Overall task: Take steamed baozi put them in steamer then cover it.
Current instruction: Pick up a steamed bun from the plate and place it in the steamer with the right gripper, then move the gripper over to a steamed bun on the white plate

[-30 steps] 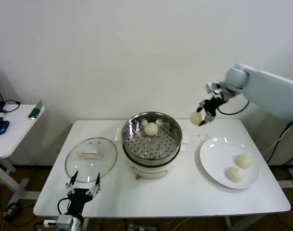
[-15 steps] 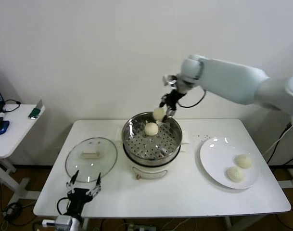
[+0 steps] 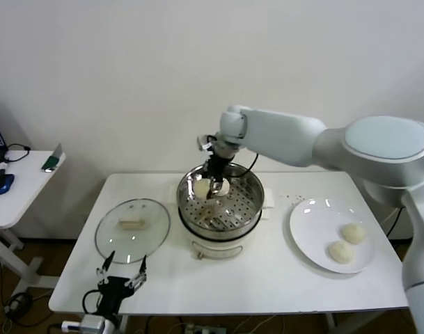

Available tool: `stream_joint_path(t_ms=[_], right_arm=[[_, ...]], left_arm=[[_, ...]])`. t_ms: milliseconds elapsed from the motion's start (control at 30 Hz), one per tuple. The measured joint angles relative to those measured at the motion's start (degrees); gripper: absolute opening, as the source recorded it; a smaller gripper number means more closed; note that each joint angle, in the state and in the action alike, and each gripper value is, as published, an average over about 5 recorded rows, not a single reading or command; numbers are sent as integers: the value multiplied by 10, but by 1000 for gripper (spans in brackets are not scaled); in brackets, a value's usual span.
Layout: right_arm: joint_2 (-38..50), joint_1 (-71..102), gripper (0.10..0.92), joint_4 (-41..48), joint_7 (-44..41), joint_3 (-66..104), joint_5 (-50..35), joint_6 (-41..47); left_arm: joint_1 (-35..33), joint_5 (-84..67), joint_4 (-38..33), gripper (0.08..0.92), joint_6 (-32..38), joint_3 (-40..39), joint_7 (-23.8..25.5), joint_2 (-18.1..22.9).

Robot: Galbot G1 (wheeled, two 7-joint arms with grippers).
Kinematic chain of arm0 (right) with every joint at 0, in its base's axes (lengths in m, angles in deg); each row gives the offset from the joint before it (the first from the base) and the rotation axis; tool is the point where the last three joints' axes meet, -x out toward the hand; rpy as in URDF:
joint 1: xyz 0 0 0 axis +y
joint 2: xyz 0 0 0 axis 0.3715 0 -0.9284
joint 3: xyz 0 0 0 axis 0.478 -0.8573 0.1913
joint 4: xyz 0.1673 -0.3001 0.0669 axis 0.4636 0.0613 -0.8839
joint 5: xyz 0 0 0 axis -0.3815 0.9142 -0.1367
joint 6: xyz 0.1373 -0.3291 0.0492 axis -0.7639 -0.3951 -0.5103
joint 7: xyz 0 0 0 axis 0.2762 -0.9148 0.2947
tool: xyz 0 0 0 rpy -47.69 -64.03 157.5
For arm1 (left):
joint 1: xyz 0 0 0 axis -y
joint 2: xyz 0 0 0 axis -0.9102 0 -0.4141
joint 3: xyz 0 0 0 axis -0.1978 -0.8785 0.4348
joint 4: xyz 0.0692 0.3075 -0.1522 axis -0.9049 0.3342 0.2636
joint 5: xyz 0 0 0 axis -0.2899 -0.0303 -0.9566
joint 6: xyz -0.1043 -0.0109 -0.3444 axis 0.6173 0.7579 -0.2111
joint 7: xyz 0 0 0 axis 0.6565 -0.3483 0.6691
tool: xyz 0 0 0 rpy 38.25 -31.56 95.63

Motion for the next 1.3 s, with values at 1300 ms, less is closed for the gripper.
stream_joint_path(t_ms=[1300], right_arm=[[181, -118, 823, -160, 5, -49, -4, 22]], left_arm=[[5, 2, 1, 823, -1, -7, -4, 0]])
